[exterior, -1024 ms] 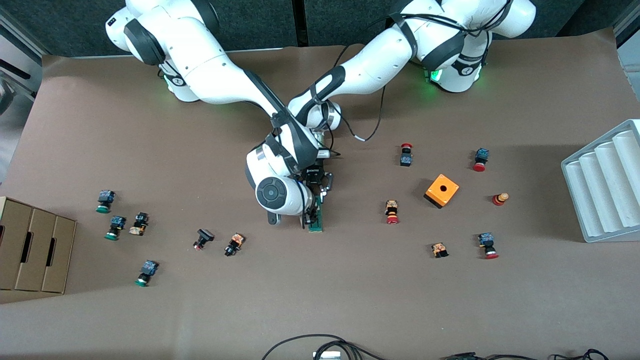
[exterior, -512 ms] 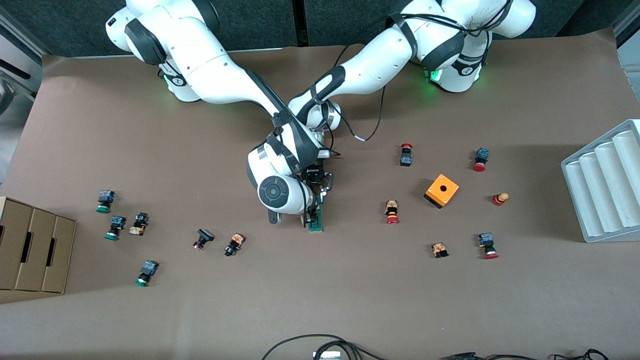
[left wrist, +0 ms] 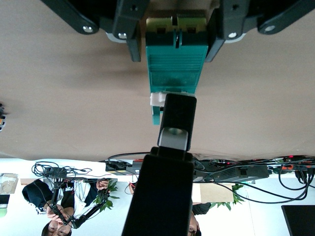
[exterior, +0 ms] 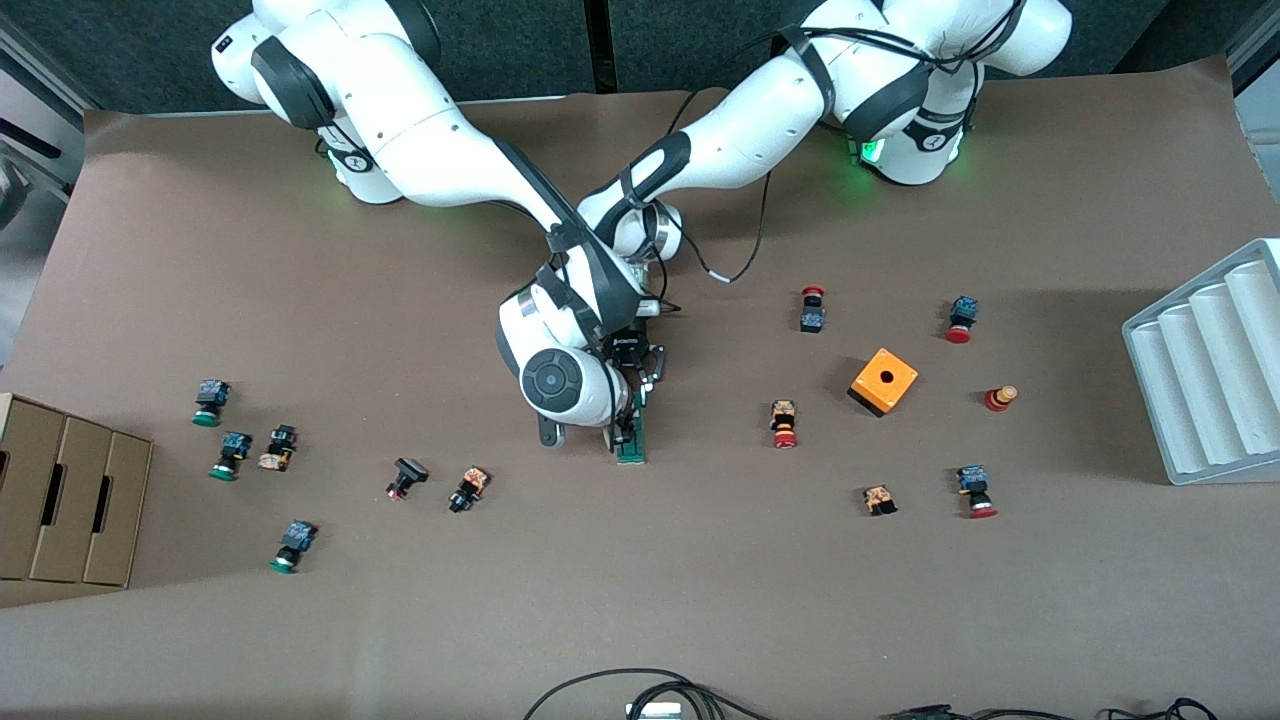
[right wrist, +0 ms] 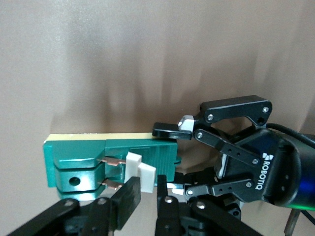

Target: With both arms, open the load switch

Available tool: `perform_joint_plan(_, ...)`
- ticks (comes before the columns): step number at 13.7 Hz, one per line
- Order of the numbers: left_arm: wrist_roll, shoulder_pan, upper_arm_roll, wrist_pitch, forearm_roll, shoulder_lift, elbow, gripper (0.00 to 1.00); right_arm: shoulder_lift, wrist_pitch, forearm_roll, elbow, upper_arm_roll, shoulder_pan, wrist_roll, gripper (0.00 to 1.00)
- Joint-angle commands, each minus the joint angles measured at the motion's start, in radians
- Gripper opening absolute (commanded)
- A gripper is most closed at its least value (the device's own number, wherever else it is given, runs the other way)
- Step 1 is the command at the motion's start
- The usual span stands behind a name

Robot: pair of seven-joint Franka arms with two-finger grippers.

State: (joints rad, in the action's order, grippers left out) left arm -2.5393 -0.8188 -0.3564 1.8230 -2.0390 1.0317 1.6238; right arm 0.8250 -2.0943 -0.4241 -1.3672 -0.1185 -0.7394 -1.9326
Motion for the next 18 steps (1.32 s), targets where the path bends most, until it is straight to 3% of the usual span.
perform_joint_plan(1,0.016,-0.011,0.005,0.005,-0.007,-0.005,-0.01,0.57,-0.024,-0.035,0.03,-0.058,-0.001,-0.017,-0.002,0.23)
perform_joint_plan(5,0.016,-0.011,0.005,0.005,-0.01,-0.007,-0.012,0.57,-0.036,-0.027,0.028,-0.053,-0.001,-0.009,-0.005,0.25)
perform_joint_plan(7,0.016,-0.011,0.005,0.005,-0.01,-0.007,-0.012,0.57,-0.091,0.005,0.018,-0.05,-0.004,0.011,-0.002,0.48)
perform_joint_plan(8,0.016,-0.011,0.004,0.005,-0.009,-0.007,-0.01,0.57,-0.118,0.044,0.019,-0.046,-0.004,0.032,-0.002,0.72)
perform_joint_plan(10,0.016,-0.011,0.004,0.005,-0.009,-0.008,-0.01,0.61,-0.174,0.098,0.027,-0.039,-0.004,0.073,0.035,0.95)
perform_joint_plan(11,0.016,-0.011,0.005,0.005,-0.004,-0.009,-0.01,0.89,-0.211,0.111,0.036,-0.041,-0.004,0.1,0.111,0.98)
perform_joint_plan(12,0.014,-0.011,0.004,0.004,-0.003,-0.01,-0.01,1.0,-0.246,0.15,0.047,-0.043,-0.004,0.132,0.197,0.99)
perform_joint_plan(18,0.019,-0.013,0.001,0.018,0.039,-0.073,0.019,1.0,-0.551,0.511,0.143,-0.075,-0.003,0.405,0.954,0.99)
